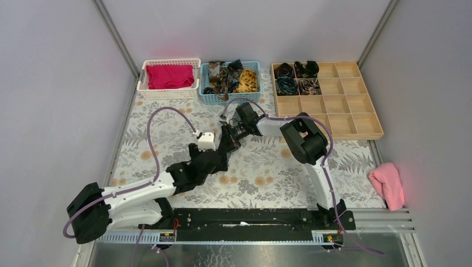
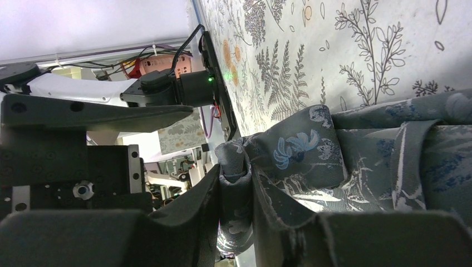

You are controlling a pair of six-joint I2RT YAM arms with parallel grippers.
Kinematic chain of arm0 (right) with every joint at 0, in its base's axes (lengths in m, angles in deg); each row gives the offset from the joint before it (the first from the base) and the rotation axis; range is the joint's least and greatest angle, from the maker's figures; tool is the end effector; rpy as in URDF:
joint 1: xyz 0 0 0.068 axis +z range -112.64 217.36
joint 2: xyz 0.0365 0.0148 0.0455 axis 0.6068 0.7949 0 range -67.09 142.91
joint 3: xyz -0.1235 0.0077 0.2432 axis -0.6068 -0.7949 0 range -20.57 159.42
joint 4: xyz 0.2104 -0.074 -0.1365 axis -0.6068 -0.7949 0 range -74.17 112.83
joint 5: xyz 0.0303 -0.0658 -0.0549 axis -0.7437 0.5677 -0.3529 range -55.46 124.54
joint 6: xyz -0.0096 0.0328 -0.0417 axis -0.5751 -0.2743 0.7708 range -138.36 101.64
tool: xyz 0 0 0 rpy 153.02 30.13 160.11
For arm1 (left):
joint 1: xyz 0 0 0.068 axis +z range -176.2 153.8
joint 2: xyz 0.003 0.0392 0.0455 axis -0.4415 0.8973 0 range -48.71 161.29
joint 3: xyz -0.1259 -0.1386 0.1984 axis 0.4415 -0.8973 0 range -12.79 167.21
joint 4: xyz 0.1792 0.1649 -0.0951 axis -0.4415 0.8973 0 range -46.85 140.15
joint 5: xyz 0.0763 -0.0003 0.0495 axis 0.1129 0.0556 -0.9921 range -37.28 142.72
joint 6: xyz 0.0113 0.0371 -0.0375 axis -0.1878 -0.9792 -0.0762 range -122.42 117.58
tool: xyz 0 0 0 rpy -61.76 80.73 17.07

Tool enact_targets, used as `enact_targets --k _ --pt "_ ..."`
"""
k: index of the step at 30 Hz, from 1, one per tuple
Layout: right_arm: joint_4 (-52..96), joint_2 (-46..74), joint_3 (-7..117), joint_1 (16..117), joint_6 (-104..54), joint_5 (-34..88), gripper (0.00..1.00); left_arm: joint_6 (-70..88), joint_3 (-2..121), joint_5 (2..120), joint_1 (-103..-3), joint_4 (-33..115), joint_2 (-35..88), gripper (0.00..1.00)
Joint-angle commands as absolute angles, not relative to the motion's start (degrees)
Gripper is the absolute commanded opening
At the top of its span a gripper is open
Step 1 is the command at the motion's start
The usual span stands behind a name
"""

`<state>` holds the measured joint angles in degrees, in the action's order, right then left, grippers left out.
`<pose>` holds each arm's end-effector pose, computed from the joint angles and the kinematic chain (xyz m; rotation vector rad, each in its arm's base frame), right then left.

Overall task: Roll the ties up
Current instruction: Roll the tie at the center of the board.

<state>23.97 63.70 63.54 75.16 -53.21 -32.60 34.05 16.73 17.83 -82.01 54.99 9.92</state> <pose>0.3479 0.3114 0.1138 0.6981 -2.3325 -1.8256 0.1313 -0.1572 0.2045 0.0566 2.1469 -0.2364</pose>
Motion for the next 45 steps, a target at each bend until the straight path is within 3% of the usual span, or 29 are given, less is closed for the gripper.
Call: enact_targets --k 1,14,33,36,38,42,45 --pt "25.81 64.1 64.38 74.47 -54.52 -34.85 0.31 31.75 18.27 18.23 -81.84 49.41 14.35 0.99" --pt "32.23 65.93 63.15 73.41 -60.03 -37.75 0.3 28.36 29.64 19.14 -78.15 51.73 32.61 0.99" --pt "33.1 67.09 63.14 73.31 -60.53 -37.22 0.29 29.52 32.18 23.5 -75.11 53.6 42.79 0.97" --pt "33.2 66.92 63.03 73.31 -60.73 -37.19 0.29 29.94 32.28 24.15 -75.13 52.85 43.58 0.9" --pt "33.05 66.84 62.83 73.27 -60.69 -36.97 0.28 29.89 32.37 24.34 -75.03 52.85 44.15 0.74" --pt "31.98 66.63 63.16 73.1 -60.24 -36.29 0.28 30.54 32.49 25.41 -74.81 53.83 45.31 0.55" --pt "28.49 66.46 64.43 72.88 -58.0 -34.49 0.33 30.7 32.26 27.75 -74.59 54.2 45.46 0.4"
